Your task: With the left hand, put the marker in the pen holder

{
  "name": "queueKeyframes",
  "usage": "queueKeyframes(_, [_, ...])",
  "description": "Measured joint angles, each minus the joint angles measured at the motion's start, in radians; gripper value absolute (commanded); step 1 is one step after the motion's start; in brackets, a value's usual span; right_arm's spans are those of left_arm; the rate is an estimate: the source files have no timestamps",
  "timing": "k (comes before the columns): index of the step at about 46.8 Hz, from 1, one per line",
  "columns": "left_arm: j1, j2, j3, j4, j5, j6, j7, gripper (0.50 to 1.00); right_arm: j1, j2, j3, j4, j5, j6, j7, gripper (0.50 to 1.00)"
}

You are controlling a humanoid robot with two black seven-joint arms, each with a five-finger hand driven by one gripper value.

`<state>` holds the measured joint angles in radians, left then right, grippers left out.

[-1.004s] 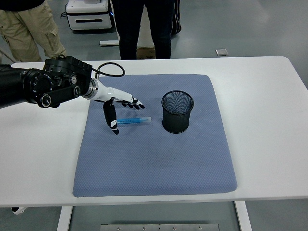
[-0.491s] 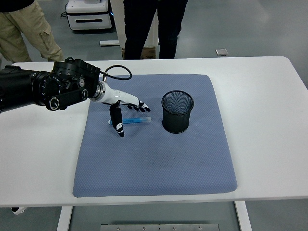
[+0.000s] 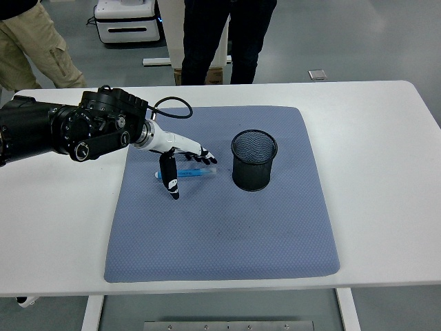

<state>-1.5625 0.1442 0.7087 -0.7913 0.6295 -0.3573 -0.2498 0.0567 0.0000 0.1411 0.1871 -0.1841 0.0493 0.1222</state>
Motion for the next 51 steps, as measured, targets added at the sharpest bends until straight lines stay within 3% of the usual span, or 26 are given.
queueKeyframes(12, [-0.004, 0.0, 0.0, 0.0, 0.001, 0.0, 0.0, 1.0, 0.0, 0.0, 0.0, 0.0, 0.0, 0.0, 0.0, 1.0])
queueKeyframes(37, [-0.011, -0.013, 0.0, 0.0, 0.002, 0.0, 0.0, 0.883, 0.0, 0.0, 0.0, 0.0, 0.0, 0.0, 0.0, 1.0])
queueKeyframes(51, [-0.01, -0.014, 0.0, 0.0, 0.022, 0.0, 0.0, 0.868, 0.0, 0.0, 0.0, 0.0, 0.0, 0.0, 0.0, 1.0])
